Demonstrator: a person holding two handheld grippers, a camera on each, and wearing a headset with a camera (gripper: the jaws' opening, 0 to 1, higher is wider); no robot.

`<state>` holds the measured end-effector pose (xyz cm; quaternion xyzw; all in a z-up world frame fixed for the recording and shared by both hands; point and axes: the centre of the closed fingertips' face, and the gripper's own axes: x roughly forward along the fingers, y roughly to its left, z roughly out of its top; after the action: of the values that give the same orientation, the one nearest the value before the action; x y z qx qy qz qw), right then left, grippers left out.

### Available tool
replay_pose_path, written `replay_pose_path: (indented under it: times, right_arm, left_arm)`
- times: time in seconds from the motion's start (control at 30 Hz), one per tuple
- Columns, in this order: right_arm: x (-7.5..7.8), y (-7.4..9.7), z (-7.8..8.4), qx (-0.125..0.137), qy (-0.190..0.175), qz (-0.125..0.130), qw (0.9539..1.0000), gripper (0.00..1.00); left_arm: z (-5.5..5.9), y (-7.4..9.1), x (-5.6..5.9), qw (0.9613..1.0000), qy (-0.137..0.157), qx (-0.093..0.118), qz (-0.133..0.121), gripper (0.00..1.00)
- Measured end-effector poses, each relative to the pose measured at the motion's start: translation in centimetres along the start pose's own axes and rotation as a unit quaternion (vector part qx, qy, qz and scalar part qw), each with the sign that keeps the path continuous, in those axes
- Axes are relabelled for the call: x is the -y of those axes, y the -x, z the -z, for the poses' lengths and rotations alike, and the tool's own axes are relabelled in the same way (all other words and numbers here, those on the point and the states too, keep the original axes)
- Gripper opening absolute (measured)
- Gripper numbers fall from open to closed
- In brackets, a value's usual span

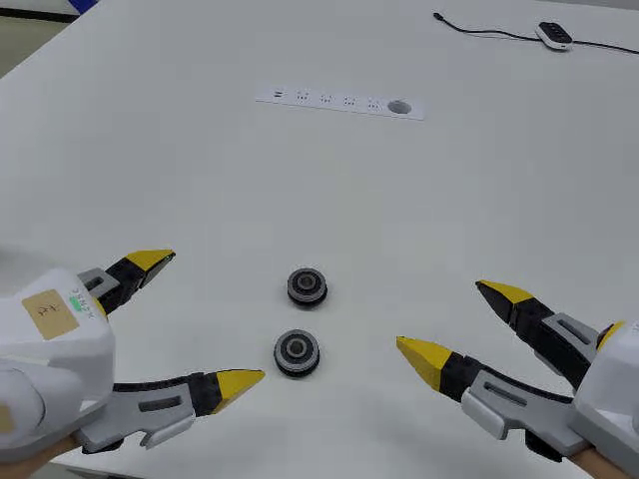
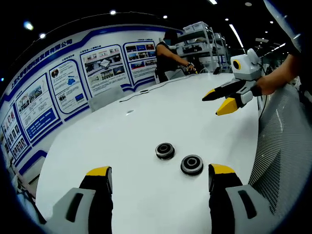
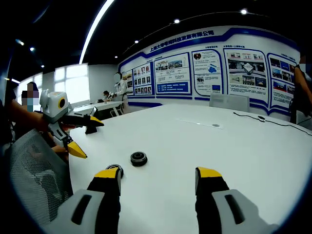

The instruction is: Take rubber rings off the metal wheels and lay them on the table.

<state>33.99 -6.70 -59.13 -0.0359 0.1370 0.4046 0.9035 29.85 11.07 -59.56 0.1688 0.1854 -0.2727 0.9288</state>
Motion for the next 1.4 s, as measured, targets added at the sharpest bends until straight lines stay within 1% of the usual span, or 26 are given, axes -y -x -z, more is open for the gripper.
replay_pose_path:
  times: [0.1, 0.13, 0.2, 0.3, 0.37, 0.43, 0.57, 0.7, 0.83, 0.97, 1.03, 1.13, 1.2, 1.3, 1.4]
  right_arm:
    - [-0.2, 0.0, 0.0, 0.001, 0.001, -0.004, 1.0, 0.59]
    - [-0.2, 0.0, 0.0, 0.0, -0.001, -0.005, 1.0, 0.59]
    - [-0.3, 0.0, 0.1, -0.002, 0.0, -0.007, 1.0, 0.59]
    - [-0.4, 0.0, 0.1, -0.003, -0.001, -0.009, 1.0, 0.59]
    - [-0.4, -0.1, 0.3, -0.006, -0.003, -0.01, 0.9999, 0.58]
    - [-0.4, -0.1, 0.2, -0.005, -0.002, -0.011, 0.9999, 0.58]
    - [-0.4, 0.0, 0.1, -0.003, -0.003, -0.011, 0.9999, 0.58]
    - [-0.4, 0.0, 0.2, -0.004, -0.005, -0.011, 0.9999, 0.58]
    - [-0.4, -0.1, 0.3, -0.006, -0.007, -0.012, 0.9999, 0.58]
    - [-0.2, 0.0, 0.3, -0.008, -0.008, -0.012, 0.9999, 0.58]
    - [0.0, 0.0, 0.3, -0.007, -0.013, -0.01, 0.9998, 0.58]
    - [0.1, 0.1, 0.3, -0.009, -0.019, -0.007, 0.9998, 0.58]
    - [0.2, 0.1, 0.2, -0.004, -0.023, -0.005, 0.9997, 0.57]
    - [0.2, 0.2, 0.2, -0.003, -0.029, -0.004, 0.9996, 0.57]
    - [0.1, 0.1, 0.3, -0.006, -0.032, -0.006, 0.9995, 0.57]
  left_arm:
    - [0.1, -0.6, 0.6, 0.9996, -0.008, -0.008, 0.024, 0.78]
    - [0.1, -0.9, 0.9, 0.9992, -0.017, -0.012, 0.033, 0.77]
    - [0.1, -1.5, 1.2, 0.9986, -0.026, -0.015, 0.043, 0.73]
    - [-0.1, -2.2, 1.4, 0.9981, -0.034, -0.01, 0.05, 0.66]
    - [-0.1, -2.6, 1.6, 0.9978, -0.037, -0.01, 0.054, 0.65]
    - [0.0, -2.9, 1.9, 0.9972, -0.04, -0.014, 0.062, 0.64]
    - [0.3, -3.4, 2.4, 0.9959, -0.048, -0.019, 0.075, 0.58]
    - [0.6, -4.0, 3.3, 0.9934, -0.059, -0.026, 0.095, 0.53]
    - [0.6, -4.5, 3.7, 0.9928, -0.058, -0.027, 0.102, 0.52]
    - [0.8, -5.0, 4.2, 0.9911, -0.064, -0.031, 0.112, 0.46]
    - [0.8, -5.2, 4.5, 0.9902, -0.066, -0.034, 0.119, 0.45]
    - [1.2, -5.4, 4.6, 0.9887, -0.069, -0.043, 0.126, 0.41]
    - [1.2, -5.4, 4.7, 0.9881, -0.072, -0.046, 0.128, 0.38]
    - [1.0, -5.4, 4.5, 0.9886, -0.074, -0.044, 0.123, 0.38]
    - [0.9, -5.4, 4.4, 0.989, -0.07, -0.042, 0.123, 0.34]
